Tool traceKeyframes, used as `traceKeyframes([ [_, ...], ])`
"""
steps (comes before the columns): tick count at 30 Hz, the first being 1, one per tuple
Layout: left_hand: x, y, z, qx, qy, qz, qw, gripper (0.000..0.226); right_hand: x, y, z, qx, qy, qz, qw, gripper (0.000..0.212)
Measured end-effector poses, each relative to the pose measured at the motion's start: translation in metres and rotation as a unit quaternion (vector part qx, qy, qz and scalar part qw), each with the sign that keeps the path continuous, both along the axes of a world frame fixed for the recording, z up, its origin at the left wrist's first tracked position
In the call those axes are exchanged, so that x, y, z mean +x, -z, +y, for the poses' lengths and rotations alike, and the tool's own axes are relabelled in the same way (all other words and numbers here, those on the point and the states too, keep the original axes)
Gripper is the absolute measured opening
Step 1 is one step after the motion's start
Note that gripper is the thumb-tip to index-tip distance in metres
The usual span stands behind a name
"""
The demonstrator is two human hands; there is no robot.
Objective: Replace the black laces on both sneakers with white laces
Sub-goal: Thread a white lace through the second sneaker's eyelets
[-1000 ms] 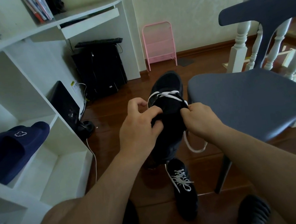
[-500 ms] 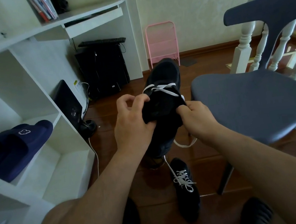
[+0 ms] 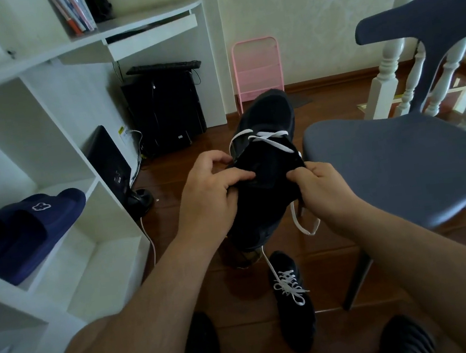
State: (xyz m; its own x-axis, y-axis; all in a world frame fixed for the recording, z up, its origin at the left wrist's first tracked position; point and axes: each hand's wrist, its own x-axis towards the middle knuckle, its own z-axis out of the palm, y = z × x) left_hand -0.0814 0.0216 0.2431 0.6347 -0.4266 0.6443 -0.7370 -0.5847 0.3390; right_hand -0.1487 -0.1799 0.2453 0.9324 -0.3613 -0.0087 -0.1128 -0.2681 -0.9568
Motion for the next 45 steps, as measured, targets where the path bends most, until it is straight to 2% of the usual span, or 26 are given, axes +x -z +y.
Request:
traceKeyframes([
  [6,-0.006,0.001,-0.009,0.012,0.012,-0.163,0.986,0.013,0.002,0.004,-0.007,-0.047,-0.034,0.059,0.997,0.023],
  [9,-0.011,-0.002,-0.012,-0.006,0.024,-0.209,0.978,0.008,0.001,0.004,-0.008,-0.058,-0.049,0.072,0.994,0.025],
  [15,-0.012,-0.006,-0.007,-0.016,0.026,-0.217,0.976,0.014,-0.003,-0.002,-0.011,-0.092,-0.087,0.084,0.988,0.045],
  [19,-0.008,-0.005,-0.002,-0.037,0.020,-0.200,0.979,0.021,-0.016,-0.027,-0.025,-0.092,-0.140,0.123,0.978,0.037],
  [21,-0.008,-0.006,-0.002,-0.032,0.025,-0.206,0.978,0.021,-0.023,-0.043,-0.036,-0.126,-0.154,0.127,0.972,0.035],
  [24,-0.010,-0.007,-0.003,-0.037,0.030,-0.206,0.977,0.023,-0.025,-0.052,-0.049,-0.190,-0.096,0.073,0.974,0.031],
  [26,-0.013,-0.008,-0.004,-0.055,0.005,-0.136,0.989,0.029,-0.024,-0.050,-0.047,-0.188,-0.074,0.000,0.979,0.027],
  [28,-0.016,-0.011,-0.006,-0.087,-0.049,0.019,0.995,0.042,-0.024,-0.048,-0.037,-0.185,-0.081,-0.065,0.977,0.027],
  [29,-0.017,-0.013,-0.008,-0.102,-0.070,0.112,0.986,0.047,-0.024,-0.047,-0.031,-0.190,-0.086,-0.089,0.974,0.028],
  [31,-0.014,-0.015,-0.010,-0.148,-0.082,0.285,0.943,0.041,-0.020,-0.041,-0.019,-0.211,-0.087,-0.115,0.967,0.026],
  [34,-0.012,-0.019,-0.013,-0.261,-0.045,0.462,0.846,0.025,-0.015,-0.034,-0.009,-0.242,-0.066,-0.101,0.963,0.019],
  [36,-0.013,-0.023,-0.015,-0.314,-0.021,0.525,0.791,0.027,-0.013,-0.033,-0.008,-0.223,-0.042,-0.088,0.970,0.017],
  [40,-0.012,-0.027,-0.011,-0.356,0.016,0.580,0.733,0.038,-0.013,-0.042,-0.013,-0.165,-0.077,-0.055,0.982,0.031],
  [43,-0.009,-0.030,-0.004,-0.374,0.040,0.612,0.695,0.048,-0.014,-0.042,-0.014,-0.221,-0.128,-0.014,0.967,0.036],
  [45,-0.007,-0.032,-0.002,-0.400,0.045,0.632,0.662,0.049,-0.016,-0.041,-0.012,-0.228,-0.132,-0.013,0.964,0.031],
])
